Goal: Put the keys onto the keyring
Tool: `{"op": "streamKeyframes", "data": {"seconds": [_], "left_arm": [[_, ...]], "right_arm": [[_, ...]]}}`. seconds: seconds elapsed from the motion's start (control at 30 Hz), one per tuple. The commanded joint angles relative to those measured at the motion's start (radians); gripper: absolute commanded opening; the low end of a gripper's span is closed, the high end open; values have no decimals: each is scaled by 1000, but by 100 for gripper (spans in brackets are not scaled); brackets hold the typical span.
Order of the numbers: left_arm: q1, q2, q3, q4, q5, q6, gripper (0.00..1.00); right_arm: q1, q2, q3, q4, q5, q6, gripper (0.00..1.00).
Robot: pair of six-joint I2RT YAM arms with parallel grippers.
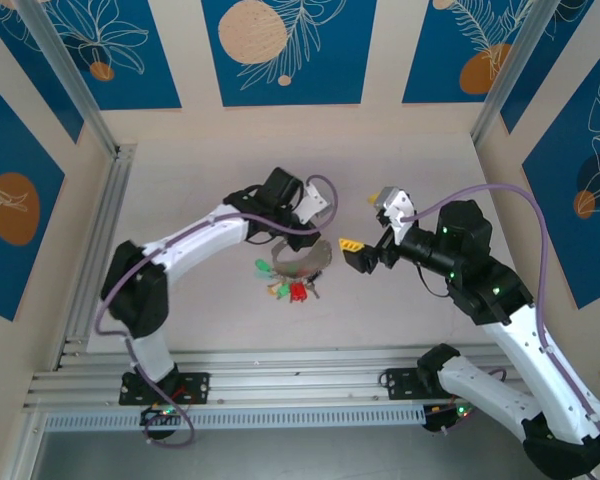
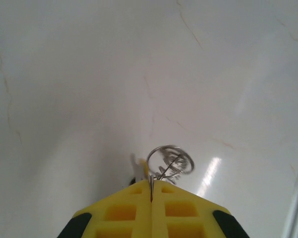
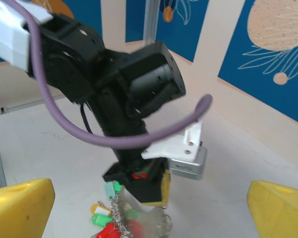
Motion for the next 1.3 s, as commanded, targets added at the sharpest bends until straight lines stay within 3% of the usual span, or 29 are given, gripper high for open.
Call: {"op": "streamKeyframes", "data": {"seconds": [0.0,0.17,0.23,0.37,0.43,0.5,0.67,0.77,1.0,1.1,1.27], "left_arm": [[11,117,79,78,8,-47,0],[23,248,162,91,-46,-82,0],[43,262,157,113,-44,-101,5],[65,258,152,113,-49,-112,25],[67,233,147,97,-61,-104,52],[69,194,136,82,-65,-99,72],[77,-8,12,63,-101,-81,87],[90,-209,-165,114,-173,-61,98],[167,-598,-548,243,-467,-109,100],[210,-660,-649,313,-616,-159,100],[293,-705,-823,508,-725,-171,100]], "right_arm": [[-35,-18,-27,51,-32,53,99],[-105,-18,-82,71,-23,134,99],[-134,-22,-105,78,-25,158,99],[-190,-25,-133,85,-27,194,99],[-211,-25,-140,82,-21,204,99],[-223,-29,-147,78,-2,217,99],[-254,-65,-190,76,87,260,99],[-290,-107,-256,110,130,291,99],[-425,-124,-475,328,216,369,99],[-475,-94,-581,484,275,406,99],[-501,-6,-657,616,305,363,99]]}}
